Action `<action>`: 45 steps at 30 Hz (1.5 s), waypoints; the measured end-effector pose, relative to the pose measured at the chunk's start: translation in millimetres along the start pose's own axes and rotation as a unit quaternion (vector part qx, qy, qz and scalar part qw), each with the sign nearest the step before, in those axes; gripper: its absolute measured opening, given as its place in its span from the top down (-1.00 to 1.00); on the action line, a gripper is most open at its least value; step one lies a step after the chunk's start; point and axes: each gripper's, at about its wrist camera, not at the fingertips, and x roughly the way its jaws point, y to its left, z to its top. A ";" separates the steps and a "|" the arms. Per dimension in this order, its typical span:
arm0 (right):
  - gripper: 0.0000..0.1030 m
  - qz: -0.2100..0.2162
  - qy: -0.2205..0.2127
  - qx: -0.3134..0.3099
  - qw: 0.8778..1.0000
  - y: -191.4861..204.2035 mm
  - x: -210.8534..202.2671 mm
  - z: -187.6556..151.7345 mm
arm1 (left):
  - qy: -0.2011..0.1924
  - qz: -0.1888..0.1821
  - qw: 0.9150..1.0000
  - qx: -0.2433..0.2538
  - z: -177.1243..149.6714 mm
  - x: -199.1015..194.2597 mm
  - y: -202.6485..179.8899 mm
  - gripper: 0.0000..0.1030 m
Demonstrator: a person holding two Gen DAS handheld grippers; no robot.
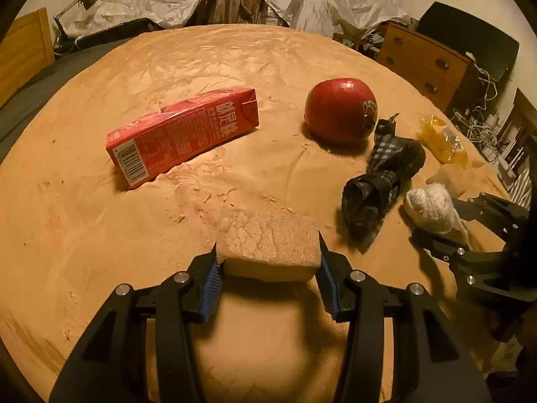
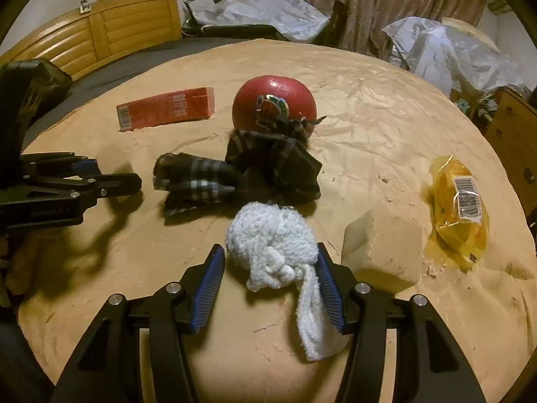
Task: Collect trash
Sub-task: 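Lift the sponge and white towel and carry both over the bucket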
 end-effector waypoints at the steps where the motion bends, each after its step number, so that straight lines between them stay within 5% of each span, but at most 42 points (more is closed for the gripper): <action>1: -0.02 -0.002 -0.002 0.002 1.000 0.3 -0.1 -0.3 | -0.002 0.004 1.000 0.004 0.0 0.1 -1.9 0.09; 5: 0.18 -0.012 -0.014 0.022 1.000 -0.5 -7.5 -1.6 | -0.009 0.009 1.000 0.000 -3.2 -5.9 -1.5 0.09; 16: 0.20 -0.026 -0.085 0.093 0.992 22.3 -87.1 -41.5 | -0.082 0.030 0.996 0.030 -33.1 -81.7 -36.2 0.09; 28: 0.19 -0.076 -0.212 0.135 0.965 52.0 -220.1 -67.6 | -0.211 0.053 0.976 0.024 -45.9 -187.7 -83.9 0.09; 45: 0.18 -0.102 -0.250 0.132 0.954 72.8 -302.7 -83.1 | -0.247 0.030 0.968 0.036 -54.6 -231.7 -119.1 0.09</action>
